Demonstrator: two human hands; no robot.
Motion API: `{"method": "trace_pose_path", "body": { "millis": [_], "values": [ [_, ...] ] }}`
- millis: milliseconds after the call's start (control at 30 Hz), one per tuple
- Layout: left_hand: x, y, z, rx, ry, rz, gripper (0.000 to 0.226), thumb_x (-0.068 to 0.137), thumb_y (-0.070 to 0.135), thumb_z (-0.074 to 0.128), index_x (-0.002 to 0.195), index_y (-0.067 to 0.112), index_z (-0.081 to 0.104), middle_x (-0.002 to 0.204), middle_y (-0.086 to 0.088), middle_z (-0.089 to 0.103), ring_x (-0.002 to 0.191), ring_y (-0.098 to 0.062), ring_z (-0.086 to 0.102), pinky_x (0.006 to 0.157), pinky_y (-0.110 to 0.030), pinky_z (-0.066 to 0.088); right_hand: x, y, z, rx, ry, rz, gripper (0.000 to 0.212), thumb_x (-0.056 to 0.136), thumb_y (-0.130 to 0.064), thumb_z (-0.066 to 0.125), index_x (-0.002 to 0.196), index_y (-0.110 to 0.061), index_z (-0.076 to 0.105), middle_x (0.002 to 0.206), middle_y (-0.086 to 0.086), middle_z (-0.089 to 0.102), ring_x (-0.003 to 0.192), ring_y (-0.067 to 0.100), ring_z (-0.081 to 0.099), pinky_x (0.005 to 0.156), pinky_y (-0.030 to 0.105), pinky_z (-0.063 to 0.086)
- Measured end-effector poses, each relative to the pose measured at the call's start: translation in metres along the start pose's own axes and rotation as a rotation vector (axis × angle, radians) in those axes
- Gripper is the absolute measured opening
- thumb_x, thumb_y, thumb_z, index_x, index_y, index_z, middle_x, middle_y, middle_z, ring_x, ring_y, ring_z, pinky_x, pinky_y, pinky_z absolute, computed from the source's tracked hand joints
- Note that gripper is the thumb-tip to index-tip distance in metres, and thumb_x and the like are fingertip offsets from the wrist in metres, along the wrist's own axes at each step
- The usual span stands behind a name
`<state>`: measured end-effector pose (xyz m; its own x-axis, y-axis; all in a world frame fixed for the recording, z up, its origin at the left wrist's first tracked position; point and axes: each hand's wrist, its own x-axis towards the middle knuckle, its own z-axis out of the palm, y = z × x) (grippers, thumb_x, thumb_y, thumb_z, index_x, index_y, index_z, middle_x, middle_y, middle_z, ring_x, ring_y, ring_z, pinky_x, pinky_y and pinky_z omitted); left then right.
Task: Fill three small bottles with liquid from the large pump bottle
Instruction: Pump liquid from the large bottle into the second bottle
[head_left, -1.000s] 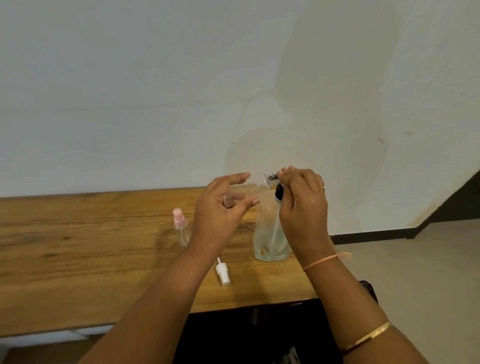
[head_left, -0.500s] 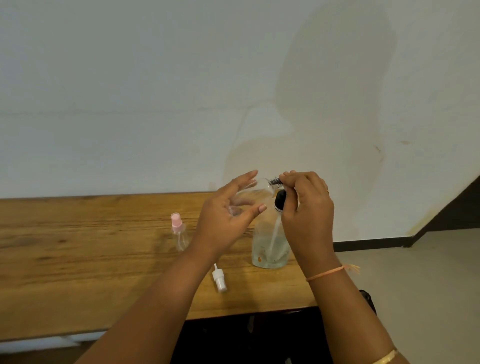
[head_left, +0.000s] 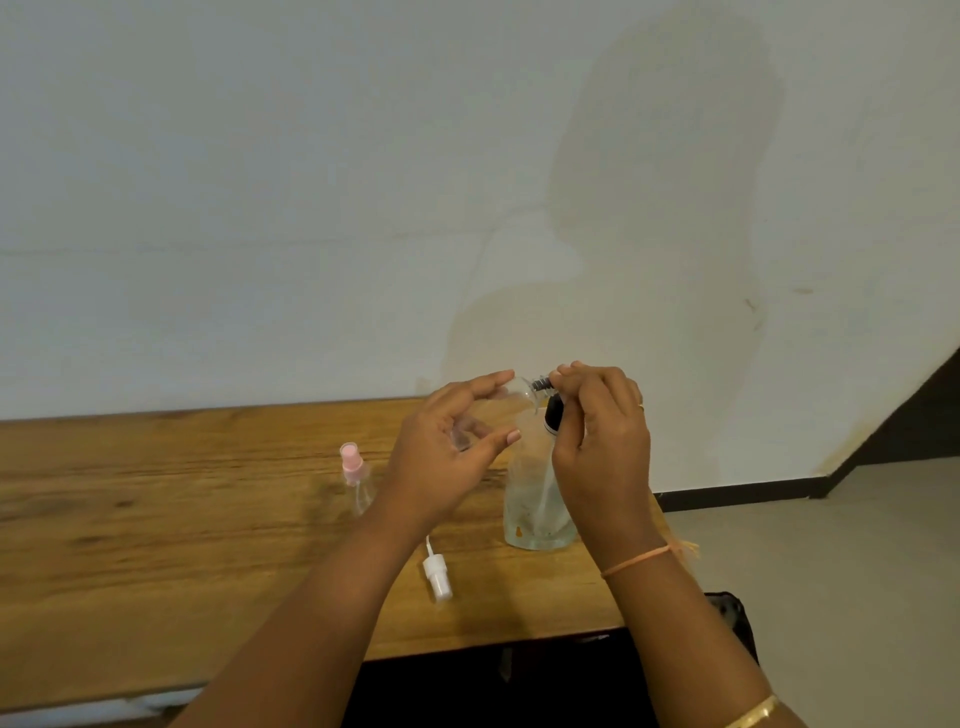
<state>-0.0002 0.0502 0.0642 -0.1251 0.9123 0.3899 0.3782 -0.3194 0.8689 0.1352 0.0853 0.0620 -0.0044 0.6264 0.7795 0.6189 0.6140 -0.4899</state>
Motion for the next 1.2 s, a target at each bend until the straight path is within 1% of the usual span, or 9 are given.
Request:
{"method": "trace_pose_path", "body": {
  "millis": [133,267,400,567,667,800,1000,1100,1200],
  "values": [
    [0.000,0.002,0.000,0.002,0.024,0.029,0.053,0.075,0.013,0.076,0.113,0.042,0.054,0.111,0.018,0.059,0.086,0.005,0.062,0.074,-0.005,0.045,0.006,-0.003,-0.006,-0.041,-0.026,-0.013,0.022,0.083,0.002,0.049,0.095,-0.001,0.067,0.094,0.011,0.064,0.092,0.026,0.059,0.083,0.012,0.033],
    [0.001,0.001,0.000,-0.013,0.020,0.035,0.053,0.076,0.013,0.075,0.114,0.042,0.054,0.110,0.017,0.060,0.085,0.000,0.064,0.072,-0.006,0.046,0.009,-0.005,-0.009,-0.076,-0.051,-0.023,0.022,0.081,0.003,0.050,0.094,-0.002,0.067,0.093,0.010,0.064,0.089,0.025,0.058,0.080,0.012,0.034],
    [0.002,-0.001,-0.002,-0.007,0.007,0.041,0.052,0.076,0.014,0.075,0.116,0.041,0.055,0.113,0.015,0.060,0.094,0.000,0.062,0.079,-0.017,0.053,0.006,-0.006,-0.007,-0.074,-0.023,-0.017,0.020,0.081,0.003,0.051,0.093,-0.001,0.067,0.091,0.010,0.063,0.087,0.024,0.057,0.075,0.012,0.036],
    [0.001,-0.003,-0.004,0.036,-0.006,0.035,0.054,0.075,0.016,0.076,0.113,0.047,0.054,0.113,0.015,0.061,0.091,-0.004,0.062,0.079,-0.027,0.055,-0.002,0.002,0.002,-0.088,0.016,-0.034,0.020,0.081,0.006,0.052,0.094,0.001,0.066,0.091,0.014,0.062,0.090,0.022,0.053,0.081,0.007,0.032],
    [0.003,-0.004,-0.005,0.061,-0.023,0.027,0.055,0.074,0.017,0.077,0.111,0.050,0.054,0.110,0.016,0.062,0.078,-0.004,0.063,0.078,-0.019,0.052,-0.004,0.007,0.006,-0.089,0.013,-0.049,0.020,0.081,0.008,0.051,0.093,0.002,0.066,0.089,0.014,0.061,0.090,0.025,0.055,0.086,0.005,0.029],
    [0.004,-0.004,-0.005,0.089,-0.026,0.027,0.056,0.074,0.019,0.077,0.110,0.053,0.052,0.110,0.015,0.062,0.076,-0.002,0.063,0.078,-0.007,0.045,-0.004,0.006,0.005,-0.074,-0.004,-0.042,0.024,0.084,0.000,0.043,0.093,0.000,0.066,0.090,0.012,0.061,0.091,0.029,0.058,0.085,0.010,0.031],
    [0.002,-0.001,-0.002,0.071,0.020,0.079,0.055,0.075,0.018,0.077,0.112,0.050,0.052,0.110,0.016,0.061,0.080,-0.005,0.064,0.076,-0.015,0.051,0.001,-0.002,0.002,-0.016,0.018,0.011,0.022,0.081,0.006,0.049,0.093,-0.001,0.066,0.092,0.011,0.062,0.093,0.023,0.057,0.088,0.001,0.028],
    [0.002,-0.001,-0.002,0.072,0.027,0.094,0.053,0.075,0.022,0.076,0.114,0.049,0.052,0.110,0.017,0.060,0.090,-0.004,0.061,0.075,-0.015,0.051,0.004,-0.004,-0.001,-0.004,0.000,0.007,0.021,0.081,0.006,0.050,0.093,-0.001,0.066,0.093,0.010,0.062,0.093,0.019,0.055,0.087,0.001,0.031],
    [0.002,-0.002,-0.002,0.084,0.031,0.089,0.056,0.075,0.017,0.077,0.113,0.050,0.051,0.109,0.018,0.060,0.081,-0.005,0.063,0.074,-0.010,0.048,0.005,-0.003,-0.002,0.007,0.005,0.006,0.021,0.081,0.004,0.051,0.093,-0.001,0.067,0.093,0.009,0.063,0.093,0.019,0.057,0.085,0.007,0.036]
  ]
}}
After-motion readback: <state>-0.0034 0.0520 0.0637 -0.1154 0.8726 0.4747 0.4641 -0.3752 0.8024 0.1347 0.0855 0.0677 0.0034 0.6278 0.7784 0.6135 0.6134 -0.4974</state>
